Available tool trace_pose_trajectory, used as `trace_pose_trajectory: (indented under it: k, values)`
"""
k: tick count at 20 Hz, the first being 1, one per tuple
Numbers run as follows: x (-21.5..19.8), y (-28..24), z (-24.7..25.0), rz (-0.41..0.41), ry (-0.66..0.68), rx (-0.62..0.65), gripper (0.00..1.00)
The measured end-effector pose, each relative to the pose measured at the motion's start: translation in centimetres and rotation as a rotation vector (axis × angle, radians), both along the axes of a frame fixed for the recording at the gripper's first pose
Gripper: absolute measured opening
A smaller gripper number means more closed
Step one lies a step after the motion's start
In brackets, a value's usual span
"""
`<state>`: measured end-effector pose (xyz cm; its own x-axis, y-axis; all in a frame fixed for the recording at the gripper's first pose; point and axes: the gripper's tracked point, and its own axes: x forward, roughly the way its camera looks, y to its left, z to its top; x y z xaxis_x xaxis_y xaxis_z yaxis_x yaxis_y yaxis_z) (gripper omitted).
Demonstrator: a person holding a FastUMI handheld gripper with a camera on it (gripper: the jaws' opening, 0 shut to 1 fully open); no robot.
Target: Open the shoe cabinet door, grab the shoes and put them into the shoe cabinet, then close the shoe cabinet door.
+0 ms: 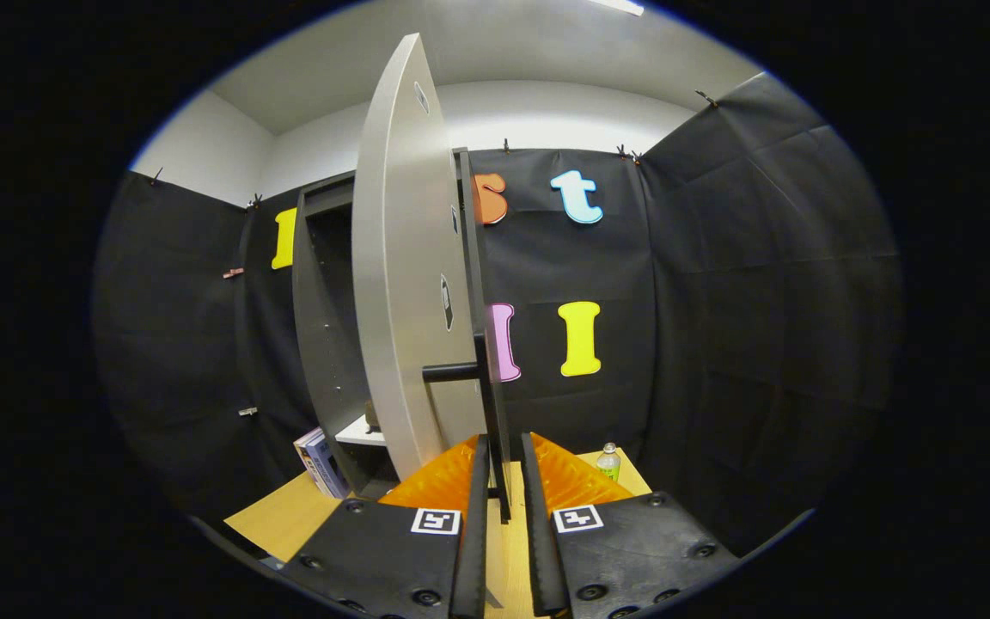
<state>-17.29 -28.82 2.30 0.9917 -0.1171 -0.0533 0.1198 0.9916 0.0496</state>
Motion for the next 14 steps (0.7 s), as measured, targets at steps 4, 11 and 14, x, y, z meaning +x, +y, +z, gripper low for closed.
trace_pose_trajectory:
  k: [4,11,14]
  values:
    - [-2.1,1.2,1.3,0.014,-0.046,-0.045,0.25]
    - [-2.8,4.8,1.4,0.006,-0.060,-0.067,0.25]
    - [-2.2,7.1,1.3,-0.026,-0.072,-0.058,0.28]
